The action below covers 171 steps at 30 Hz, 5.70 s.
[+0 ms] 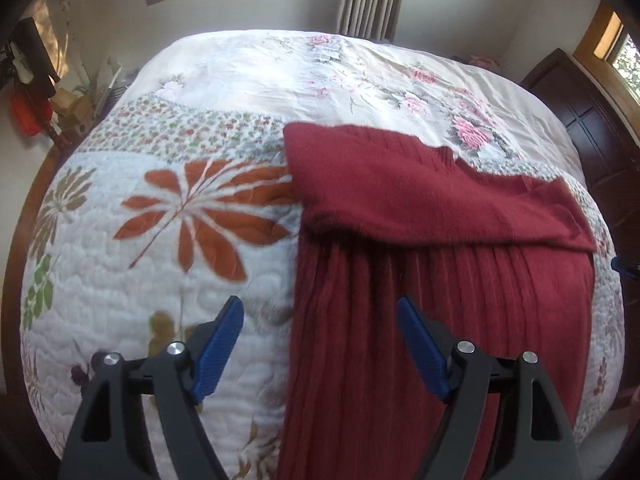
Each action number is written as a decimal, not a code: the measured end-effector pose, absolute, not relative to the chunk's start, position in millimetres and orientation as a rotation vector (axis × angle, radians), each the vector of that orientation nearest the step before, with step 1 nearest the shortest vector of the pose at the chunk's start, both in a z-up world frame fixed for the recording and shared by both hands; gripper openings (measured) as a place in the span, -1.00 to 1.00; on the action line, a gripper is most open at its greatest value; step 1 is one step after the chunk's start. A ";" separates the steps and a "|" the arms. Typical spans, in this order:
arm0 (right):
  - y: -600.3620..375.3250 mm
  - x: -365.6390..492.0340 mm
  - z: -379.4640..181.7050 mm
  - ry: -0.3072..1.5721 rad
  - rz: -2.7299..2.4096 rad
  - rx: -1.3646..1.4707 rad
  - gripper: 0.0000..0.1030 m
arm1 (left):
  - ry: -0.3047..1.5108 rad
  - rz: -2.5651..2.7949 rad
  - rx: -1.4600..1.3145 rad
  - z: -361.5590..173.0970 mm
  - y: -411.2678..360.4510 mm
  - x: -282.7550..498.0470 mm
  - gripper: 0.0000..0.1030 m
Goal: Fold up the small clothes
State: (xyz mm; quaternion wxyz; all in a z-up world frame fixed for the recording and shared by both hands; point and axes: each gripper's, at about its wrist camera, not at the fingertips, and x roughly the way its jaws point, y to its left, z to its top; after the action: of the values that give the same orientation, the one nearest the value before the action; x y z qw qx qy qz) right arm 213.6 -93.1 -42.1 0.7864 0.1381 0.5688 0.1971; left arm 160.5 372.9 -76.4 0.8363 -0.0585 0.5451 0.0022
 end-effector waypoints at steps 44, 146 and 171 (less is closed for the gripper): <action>-147.6 -9.8 -156.7 1.434 0.511 0.568 0.18 | 1.347 -0.210 -0.392 -170.5 380.3 -28.2 0.19; -119.4 240.7 -90.7 1.275 0.511 0.131 0.07 | 1.180 -0.197 -0.191 -120.1 367.3 203.0 -0.60; -139.5 250.6 4.8 1.021 0.589 0.215 -0.89 | 0.923 -0.193 -0.246 -28.6 371.4 206.8 -0.86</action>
State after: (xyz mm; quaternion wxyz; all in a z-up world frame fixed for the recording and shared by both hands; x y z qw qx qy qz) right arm 250.6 -139.5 4.8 0.8259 0.1011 0.4803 0.2774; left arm 206.8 371.4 -28.6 0.8836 -0.1184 0.4434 -0.0926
